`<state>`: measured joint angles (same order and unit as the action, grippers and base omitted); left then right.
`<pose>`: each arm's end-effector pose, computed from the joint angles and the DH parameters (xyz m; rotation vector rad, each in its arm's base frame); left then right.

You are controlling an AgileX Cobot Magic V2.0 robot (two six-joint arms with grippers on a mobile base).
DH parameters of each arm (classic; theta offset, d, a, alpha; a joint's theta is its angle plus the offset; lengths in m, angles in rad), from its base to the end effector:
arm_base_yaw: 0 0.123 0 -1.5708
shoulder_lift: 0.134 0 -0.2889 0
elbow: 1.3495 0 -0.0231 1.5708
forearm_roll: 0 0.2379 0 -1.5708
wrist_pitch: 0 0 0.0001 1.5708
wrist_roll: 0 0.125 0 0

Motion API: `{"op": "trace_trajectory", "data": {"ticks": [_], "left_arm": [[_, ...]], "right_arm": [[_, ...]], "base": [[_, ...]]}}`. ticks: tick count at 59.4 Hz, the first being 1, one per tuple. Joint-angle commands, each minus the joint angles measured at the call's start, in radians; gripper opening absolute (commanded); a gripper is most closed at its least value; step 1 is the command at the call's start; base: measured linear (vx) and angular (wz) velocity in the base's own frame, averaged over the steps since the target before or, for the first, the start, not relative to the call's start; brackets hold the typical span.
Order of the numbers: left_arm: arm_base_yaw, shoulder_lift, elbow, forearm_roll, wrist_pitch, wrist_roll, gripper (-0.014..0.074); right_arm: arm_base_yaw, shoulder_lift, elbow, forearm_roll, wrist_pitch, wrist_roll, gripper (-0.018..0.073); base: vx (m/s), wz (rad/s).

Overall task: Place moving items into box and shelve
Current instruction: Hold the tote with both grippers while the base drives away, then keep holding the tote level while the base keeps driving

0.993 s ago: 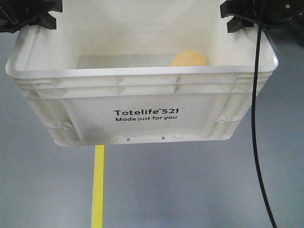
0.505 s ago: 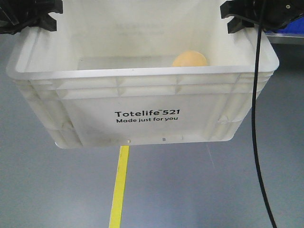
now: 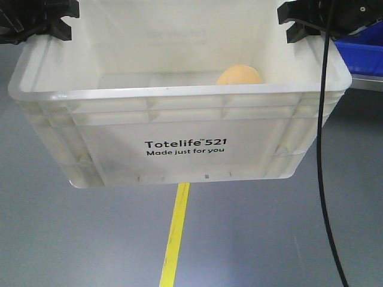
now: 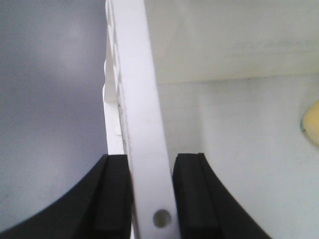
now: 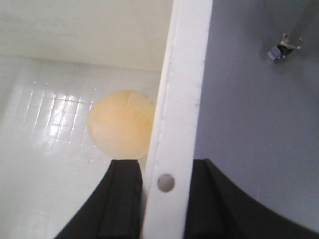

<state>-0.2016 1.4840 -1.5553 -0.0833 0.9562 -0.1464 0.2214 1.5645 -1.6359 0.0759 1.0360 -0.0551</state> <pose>0.3236 -0.0748 0.3828 0.0415 2.3808 -0.2706 0.3375 0.0843 0.3741 -0.3195 2.4309 0.1705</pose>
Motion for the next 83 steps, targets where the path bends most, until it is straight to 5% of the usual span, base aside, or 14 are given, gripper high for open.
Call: {"op": "trace_trajectory", "data": {"ticks": [1, 83], "left_arm": [[-0.013, -0.057, -0.05, -0.077, -0.135, 0.006, -0.0015], [-0.013, -0.056, -0.05, -0.076, -0.135, 0.006, -0.0015]], "right_arm": [[0.011, -0.056, -0.046, 0.059, -0.119, -0.034, -0.0013], [0.011, -0.054, -0.046, 0.061, -0.119, -0.034, -0.0013]], "base": [[0.57, 0.28], [0.63, 0.1]]}}
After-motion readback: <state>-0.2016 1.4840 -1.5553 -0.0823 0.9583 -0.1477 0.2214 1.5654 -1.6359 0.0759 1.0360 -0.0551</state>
